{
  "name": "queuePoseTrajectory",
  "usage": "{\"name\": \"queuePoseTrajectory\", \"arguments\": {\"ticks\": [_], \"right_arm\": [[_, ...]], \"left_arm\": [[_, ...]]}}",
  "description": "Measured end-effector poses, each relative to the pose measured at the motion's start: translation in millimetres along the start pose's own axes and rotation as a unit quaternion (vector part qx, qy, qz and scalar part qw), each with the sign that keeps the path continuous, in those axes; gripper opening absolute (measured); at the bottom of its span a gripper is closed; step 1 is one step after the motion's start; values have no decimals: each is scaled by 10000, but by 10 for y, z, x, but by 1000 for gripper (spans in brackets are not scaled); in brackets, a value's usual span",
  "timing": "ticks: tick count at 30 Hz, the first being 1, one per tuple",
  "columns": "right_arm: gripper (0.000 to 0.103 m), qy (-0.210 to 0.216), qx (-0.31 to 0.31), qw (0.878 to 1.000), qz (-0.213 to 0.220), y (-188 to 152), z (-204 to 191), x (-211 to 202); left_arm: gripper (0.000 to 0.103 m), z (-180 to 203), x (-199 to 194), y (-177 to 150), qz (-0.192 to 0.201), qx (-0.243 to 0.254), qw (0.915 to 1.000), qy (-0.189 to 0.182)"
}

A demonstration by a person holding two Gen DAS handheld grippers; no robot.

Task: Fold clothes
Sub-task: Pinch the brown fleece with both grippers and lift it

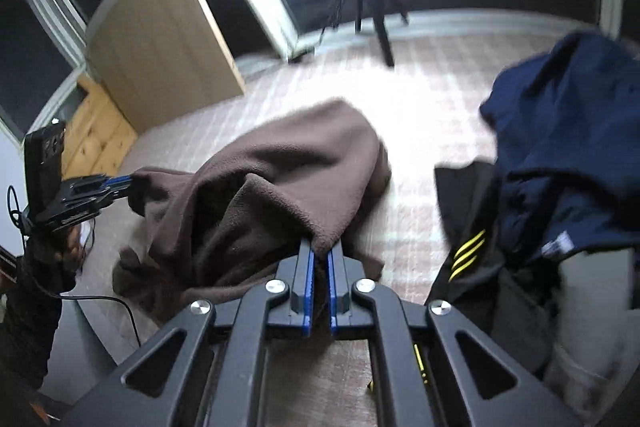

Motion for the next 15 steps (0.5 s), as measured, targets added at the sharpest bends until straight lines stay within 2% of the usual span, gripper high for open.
{"name": "queuePoseTrajectory", "arguments": {"ticks": [4,8,11,12,14,15], "right_arm": [[5,128,-171,9982,553,364,-182,-466],[5,334,-498,9913,1176,689,-608,-1043],[5,436,-974,9845,1392,687,-1026,-1366],[5,450,-1125,9847,1255,599,-1127,-1366],[6,415,-1470,9877,331,221,-1234,-1130],[7,230,-1568,9873,-104,-52,-1175,-930]], "left_arm": [[6,-327,-634,163,499,-165,9982,278],[6,-418,-794,-336,78,-249,9991,343],[6,-474,-901,-734,-274,-306,9984,383],[6,-492,-938,-866,-391,-325,9979,396],[7,-528,-1013,-1131,-625,-364,9965,422],[8,-546,-1051,-1263,-742,-383,9956,435]]}}
Point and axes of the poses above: each gripper's, at about its wrist camera, not at the fingertips, and x roughly the way its jaws point, z to its right, y to its top, the point moved 9 cm from there along x, roughly the way its jaws point, and after that the axes turned 15 degrees about x, right-handed, at the moved point
